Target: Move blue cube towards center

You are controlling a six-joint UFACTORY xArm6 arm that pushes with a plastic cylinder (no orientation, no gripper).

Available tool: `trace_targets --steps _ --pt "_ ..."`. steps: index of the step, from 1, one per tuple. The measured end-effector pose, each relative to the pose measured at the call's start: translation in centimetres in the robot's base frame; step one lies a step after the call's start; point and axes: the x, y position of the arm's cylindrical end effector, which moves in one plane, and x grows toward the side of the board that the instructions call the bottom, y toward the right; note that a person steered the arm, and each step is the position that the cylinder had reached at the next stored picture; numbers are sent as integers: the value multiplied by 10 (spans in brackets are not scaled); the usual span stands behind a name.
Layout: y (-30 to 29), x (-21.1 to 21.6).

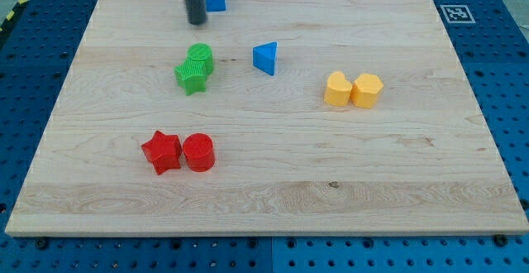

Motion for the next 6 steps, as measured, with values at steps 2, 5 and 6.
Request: trace_targets --steps 2,5,6 --pt "-30 -56" --pt "68 -53" --pt "112 -26"
